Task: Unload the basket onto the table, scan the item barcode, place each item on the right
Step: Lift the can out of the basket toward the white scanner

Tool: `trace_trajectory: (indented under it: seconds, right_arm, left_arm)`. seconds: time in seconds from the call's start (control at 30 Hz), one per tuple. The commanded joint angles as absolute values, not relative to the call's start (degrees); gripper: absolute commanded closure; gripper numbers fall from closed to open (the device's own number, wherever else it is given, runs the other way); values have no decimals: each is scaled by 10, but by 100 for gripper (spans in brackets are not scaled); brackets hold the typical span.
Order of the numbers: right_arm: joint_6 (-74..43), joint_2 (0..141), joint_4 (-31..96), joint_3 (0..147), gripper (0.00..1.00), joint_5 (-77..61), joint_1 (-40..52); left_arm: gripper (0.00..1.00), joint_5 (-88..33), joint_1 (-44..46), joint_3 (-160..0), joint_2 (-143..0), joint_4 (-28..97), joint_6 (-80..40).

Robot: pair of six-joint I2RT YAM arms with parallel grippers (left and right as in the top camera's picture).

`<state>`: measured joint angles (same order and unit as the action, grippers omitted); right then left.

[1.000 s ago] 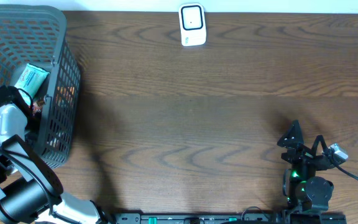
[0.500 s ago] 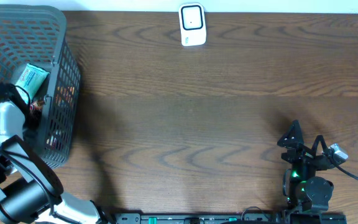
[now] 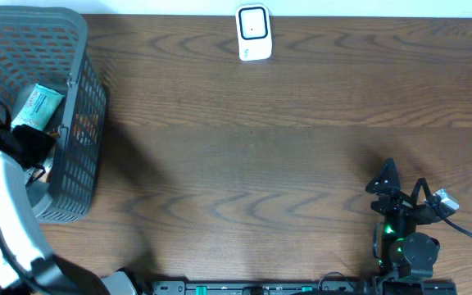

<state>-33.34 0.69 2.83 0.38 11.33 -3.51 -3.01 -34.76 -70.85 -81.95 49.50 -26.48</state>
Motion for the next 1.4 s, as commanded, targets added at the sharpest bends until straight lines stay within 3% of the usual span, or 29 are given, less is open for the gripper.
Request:
trace_trajectory:
  seconds: [0.0, 1.0, 1.17, 1.37]
  right_arm:
    - [-336, 4, 30, 3, 1, 115, -30]
    - [-336, 4, 30, 3, 1, 115, -30]
    - [-336, 4, 30, 3, 1, 115, -30]
    - [-336, 4, 30, 3, 1, 115, -30]
  left_arm:
    - [34, -23, -347, -723, -777, 501, -253]
    - [34, -203, -346, -723, -532, 502, -199]
    - [34, -299, -344, -723, -523, 468, -200]
    - [34, -340, -266, -723, -534, 454, -202]
